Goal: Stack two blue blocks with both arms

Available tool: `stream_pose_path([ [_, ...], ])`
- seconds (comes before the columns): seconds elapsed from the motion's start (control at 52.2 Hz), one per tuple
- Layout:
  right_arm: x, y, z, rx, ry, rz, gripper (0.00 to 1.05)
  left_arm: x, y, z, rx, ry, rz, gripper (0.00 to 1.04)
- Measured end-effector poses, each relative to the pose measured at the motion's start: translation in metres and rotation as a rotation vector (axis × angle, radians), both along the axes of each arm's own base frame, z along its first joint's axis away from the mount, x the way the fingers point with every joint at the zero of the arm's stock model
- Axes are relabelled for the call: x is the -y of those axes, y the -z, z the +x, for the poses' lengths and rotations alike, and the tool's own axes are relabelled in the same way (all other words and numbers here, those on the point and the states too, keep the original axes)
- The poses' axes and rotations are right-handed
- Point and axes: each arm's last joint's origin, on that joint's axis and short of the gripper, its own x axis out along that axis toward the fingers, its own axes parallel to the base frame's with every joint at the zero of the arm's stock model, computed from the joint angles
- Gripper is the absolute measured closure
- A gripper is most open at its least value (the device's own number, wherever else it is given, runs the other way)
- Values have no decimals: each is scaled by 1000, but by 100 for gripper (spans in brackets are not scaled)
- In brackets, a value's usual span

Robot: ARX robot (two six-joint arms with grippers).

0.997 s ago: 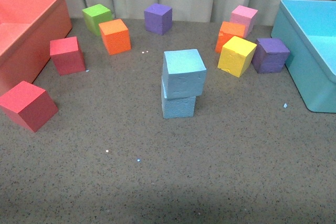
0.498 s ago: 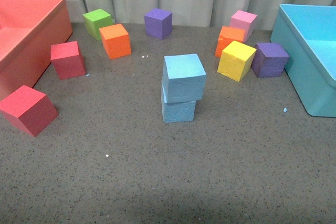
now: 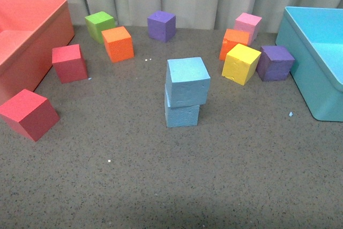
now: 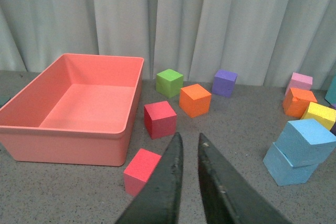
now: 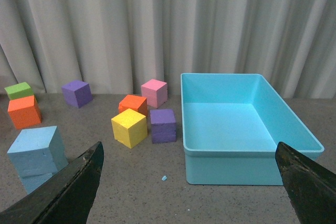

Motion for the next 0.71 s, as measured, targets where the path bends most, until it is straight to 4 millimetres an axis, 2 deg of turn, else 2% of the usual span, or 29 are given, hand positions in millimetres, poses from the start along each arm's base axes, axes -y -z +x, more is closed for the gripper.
stream_pose_path([
  [0.23,0,0,0,0,0,0,9,0,0,0,0,0,0,36],
  [0.326,0,0,0,0,0,0,9,0,0,0,0,0,0,22],
  [0.364,0,0,0,0,0,0,9,0,0,0,0,0,0,11],
  [0.403,0,0,0,0,0,0,9,0,0,0,0,0,1,5],
  [0.709,0,0,0,0,0,0,9,0,0,0,0,0,3,7],
])
